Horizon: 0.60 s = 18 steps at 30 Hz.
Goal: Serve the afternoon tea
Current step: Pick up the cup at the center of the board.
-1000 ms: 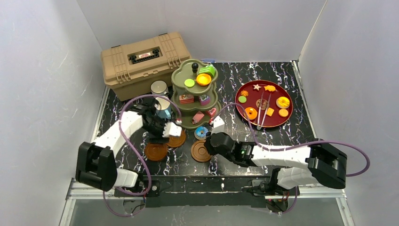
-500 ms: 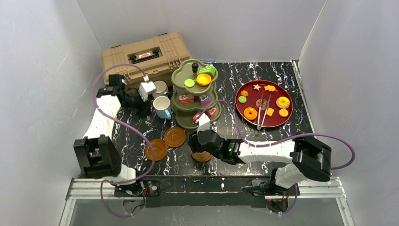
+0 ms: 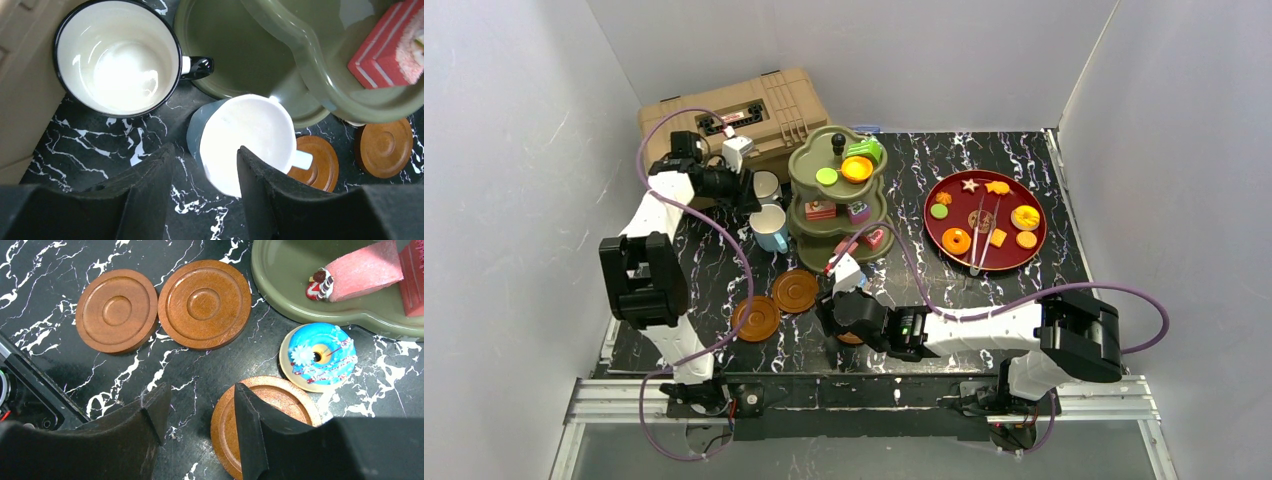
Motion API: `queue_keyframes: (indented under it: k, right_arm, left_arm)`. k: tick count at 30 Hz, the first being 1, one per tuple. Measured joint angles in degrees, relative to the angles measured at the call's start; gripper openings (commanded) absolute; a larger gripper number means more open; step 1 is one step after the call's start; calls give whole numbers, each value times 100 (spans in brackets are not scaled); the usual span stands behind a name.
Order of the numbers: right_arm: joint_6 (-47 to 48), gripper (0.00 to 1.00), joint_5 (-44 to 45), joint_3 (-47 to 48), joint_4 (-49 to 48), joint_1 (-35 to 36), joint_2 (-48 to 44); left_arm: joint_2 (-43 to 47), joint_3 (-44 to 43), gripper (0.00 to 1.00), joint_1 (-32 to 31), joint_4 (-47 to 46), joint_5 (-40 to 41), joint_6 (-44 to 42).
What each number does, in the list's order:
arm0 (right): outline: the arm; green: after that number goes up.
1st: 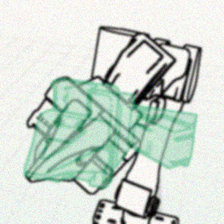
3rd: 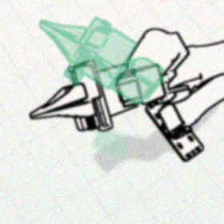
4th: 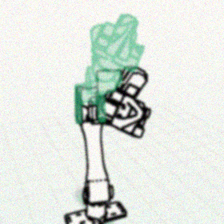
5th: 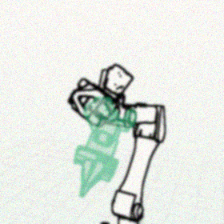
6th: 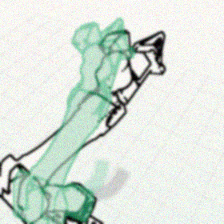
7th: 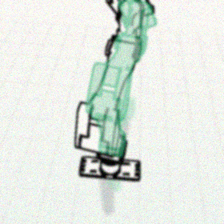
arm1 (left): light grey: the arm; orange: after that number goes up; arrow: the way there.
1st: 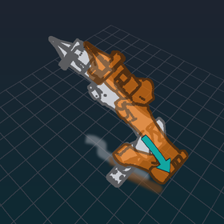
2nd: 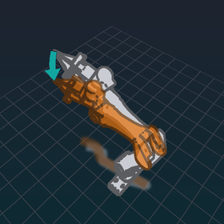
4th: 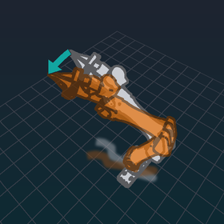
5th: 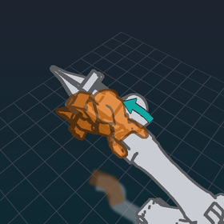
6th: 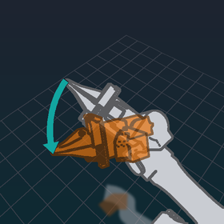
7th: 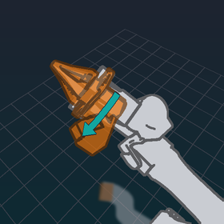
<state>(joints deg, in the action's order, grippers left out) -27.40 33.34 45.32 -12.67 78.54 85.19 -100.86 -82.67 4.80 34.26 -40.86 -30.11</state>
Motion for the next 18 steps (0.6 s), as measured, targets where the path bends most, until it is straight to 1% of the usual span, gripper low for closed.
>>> queue_keyframes:
  k: [3,9,13,15,18]
  right_arm:
    - [-9,56,98,-9,-4,42,0]
    - [-79,55,203,-28,0,68,-7]
    - [-90,58,282,-111,4,68,-37]
    - [-90,61,323,-122,9,68,-39]
    - [-90,66,393,-122,7,68,-39]
  left_arm:
    - [-94,9,44,-179,-114,225,160]
    - [-216,72,37,-439,-442,1003,387]
    - [-291,164,34,-527,-603,1416,483]
    - [-289,256,29,-577,-664,1484,501]
    - [-289,442,19,-675,-732,1523,520]
